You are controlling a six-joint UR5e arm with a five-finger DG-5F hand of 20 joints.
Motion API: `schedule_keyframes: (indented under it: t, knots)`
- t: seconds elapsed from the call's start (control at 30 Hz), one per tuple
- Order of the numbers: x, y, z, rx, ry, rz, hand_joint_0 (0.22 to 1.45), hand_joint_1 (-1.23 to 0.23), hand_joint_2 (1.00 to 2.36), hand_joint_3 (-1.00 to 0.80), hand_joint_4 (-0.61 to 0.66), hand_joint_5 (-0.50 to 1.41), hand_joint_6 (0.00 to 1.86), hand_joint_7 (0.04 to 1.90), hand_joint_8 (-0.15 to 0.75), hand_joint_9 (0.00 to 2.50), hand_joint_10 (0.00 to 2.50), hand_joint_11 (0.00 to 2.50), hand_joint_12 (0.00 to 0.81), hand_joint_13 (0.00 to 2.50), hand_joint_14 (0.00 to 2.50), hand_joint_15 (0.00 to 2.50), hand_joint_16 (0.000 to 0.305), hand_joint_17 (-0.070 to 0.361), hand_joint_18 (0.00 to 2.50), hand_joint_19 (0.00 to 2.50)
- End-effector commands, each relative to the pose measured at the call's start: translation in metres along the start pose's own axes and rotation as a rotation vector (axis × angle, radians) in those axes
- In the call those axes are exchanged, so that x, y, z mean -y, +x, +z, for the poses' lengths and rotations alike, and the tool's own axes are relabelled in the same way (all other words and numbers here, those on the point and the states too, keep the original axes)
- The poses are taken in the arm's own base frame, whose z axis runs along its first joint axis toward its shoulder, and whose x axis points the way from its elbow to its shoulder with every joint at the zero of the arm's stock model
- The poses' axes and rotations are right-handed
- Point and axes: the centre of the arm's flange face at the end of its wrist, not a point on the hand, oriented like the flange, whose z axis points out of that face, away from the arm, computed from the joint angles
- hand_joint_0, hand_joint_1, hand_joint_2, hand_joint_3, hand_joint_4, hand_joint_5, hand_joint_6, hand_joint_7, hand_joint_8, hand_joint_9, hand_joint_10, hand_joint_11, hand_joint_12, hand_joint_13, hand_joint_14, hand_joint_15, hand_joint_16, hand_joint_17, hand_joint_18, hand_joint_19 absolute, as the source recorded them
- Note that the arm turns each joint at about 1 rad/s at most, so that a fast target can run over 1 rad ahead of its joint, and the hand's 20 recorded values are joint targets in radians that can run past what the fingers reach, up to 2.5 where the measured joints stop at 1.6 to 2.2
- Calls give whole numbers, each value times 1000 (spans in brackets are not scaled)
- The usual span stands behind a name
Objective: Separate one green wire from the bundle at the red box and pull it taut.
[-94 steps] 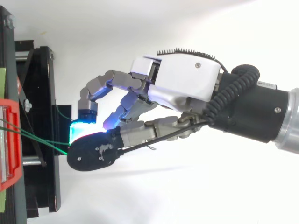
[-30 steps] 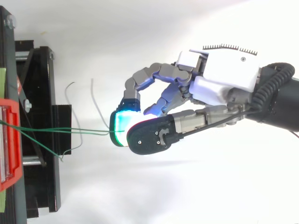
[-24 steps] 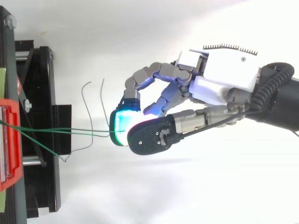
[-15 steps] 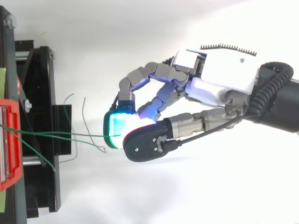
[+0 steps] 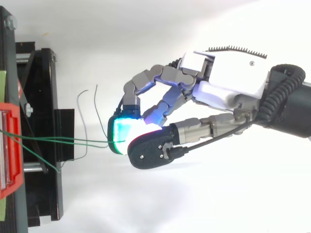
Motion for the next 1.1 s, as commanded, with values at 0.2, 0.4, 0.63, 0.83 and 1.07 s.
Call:
schedule_keyframes:
  t: [0.2,0.4,0.63,0.83,1.07]
  knots:
    - [0,0,0,0,0,0,584,-790,1015,-53,41,-104,912,1102,261,1175,17,688,385,858,19,532,57,128,744,480]
    - [0,0,0,0,1,-1,585,-791,1014,-50,42,-104,912,1095,270,1188,17,685,386,867,19,532,57,128,749,479]
    - [0,-1,0,1,0,0,586,-794,1015,-50,43,-102,911,1094,265,1196,21,682,387,875,21,544,57,128,752,478]
    - [0,-1,0,1,0,0,587,-795,1015,-49,43,-101,911,1095,263,1192,21,677,387,872,21,544,57,128,751,477]
    - [0,0,0,0,0,0,587,-794,1014,-52,41,-102,912,1092,260,1191,19,670,388,869,19,540,56,127,739,480]
